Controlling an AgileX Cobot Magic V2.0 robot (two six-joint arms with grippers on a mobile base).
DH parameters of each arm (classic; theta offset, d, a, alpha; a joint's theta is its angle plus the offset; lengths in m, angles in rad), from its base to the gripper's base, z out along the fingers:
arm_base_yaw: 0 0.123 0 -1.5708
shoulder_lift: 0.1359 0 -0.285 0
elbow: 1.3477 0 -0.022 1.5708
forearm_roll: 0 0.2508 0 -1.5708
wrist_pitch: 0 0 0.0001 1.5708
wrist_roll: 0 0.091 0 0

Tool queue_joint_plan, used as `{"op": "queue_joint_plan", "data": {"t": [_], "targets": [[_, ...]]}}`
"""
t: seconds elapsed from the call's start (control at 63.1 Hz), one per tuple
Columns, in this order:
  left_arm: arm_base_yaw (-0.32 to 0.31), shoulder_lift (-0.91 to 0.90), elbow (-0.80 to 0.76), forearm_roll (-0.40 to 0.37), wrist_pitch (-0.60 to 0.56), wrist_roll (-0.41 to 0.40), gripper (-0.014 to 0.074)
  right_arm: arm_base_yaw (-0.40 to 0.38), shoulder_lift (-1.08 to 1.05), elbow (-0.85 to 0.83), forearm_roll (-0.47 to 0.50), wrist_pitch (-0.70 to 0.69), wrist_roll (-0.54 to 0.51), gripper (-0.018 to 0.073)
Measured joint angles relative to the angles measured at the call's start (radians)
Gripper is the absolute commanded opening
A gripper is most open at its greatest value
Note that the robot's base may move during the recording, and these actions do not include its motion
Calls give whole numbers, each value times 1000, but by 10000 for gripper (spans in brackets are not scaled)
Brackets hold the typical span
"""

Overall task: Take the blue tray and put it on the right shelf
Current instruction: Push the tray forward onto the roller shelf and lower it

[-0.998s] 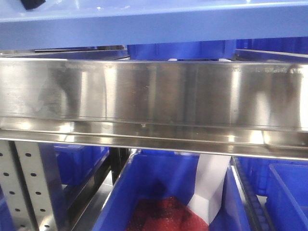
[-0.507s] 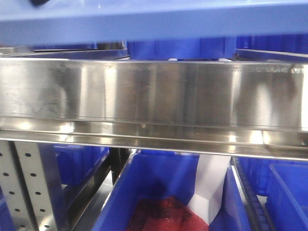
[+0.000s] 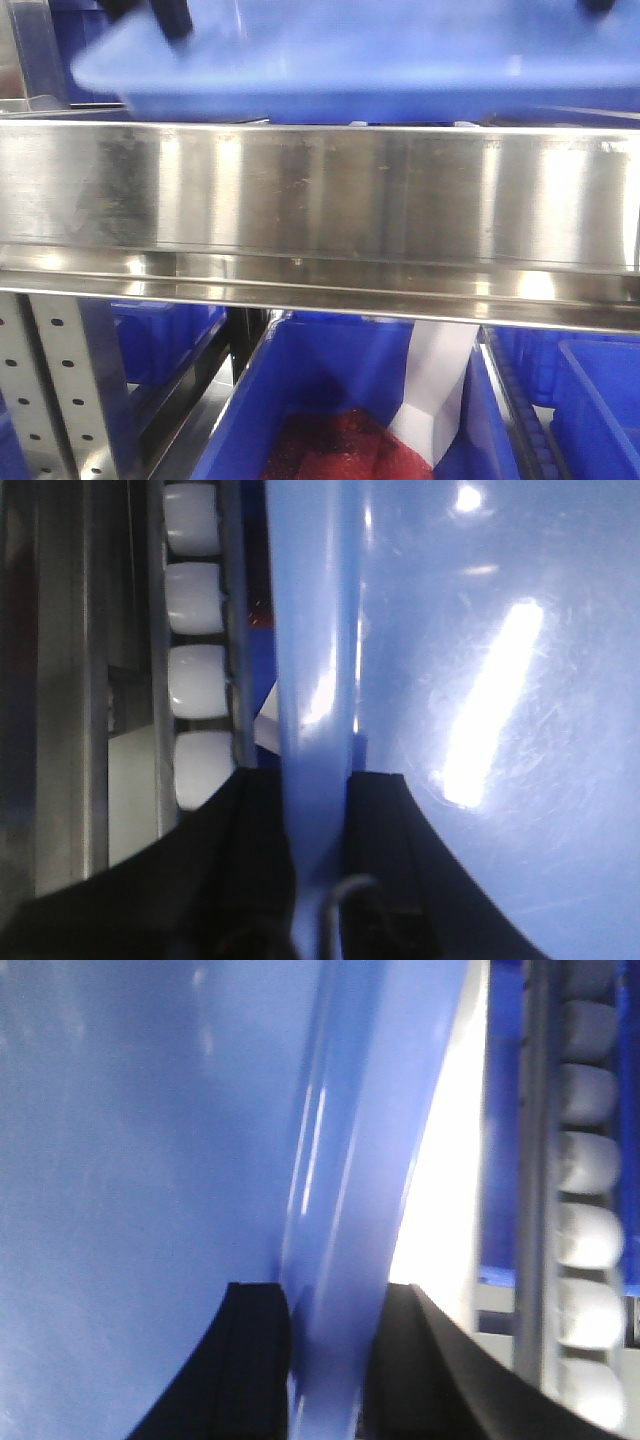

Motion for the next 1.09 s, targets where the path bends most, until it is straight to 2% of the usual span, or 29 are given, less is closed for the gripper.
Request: {"op": "queue_joint_plan", "data": {"t": [0.111,0.206,0.301,0.348,0.428,0.539,0.887,0.998,1.093], "targets": [[12,35,-2,0,-2,2,-23,0,45,0,4,-14,0,25],[17,47,-2,4,-3,10,83,0,72,0,6,-28,-4,100],[17,54,-2,15,-5,31,283,0,85,-2,11,-35,-20,319],[17,56,-2,15,-12,35,349,0,89,-4,13,-37,-28,455],[17,56,-2,-4,-35,38,476,2,98,-4,29,-42,-49,617],[15,56,-4,-26,-52,40,549,9,107,-4,42,-55,-61,599],[13,50,-7,-12,-51,44,544,11,105,-4,-51,-35,-64,599],[11,22,-7,-6,-36,49,482,11,81,-4,-52,-27,-64,575],[7,-33,-7,-4,-32,52,365,15,32,-4,-52,-27,-68,473]]}}
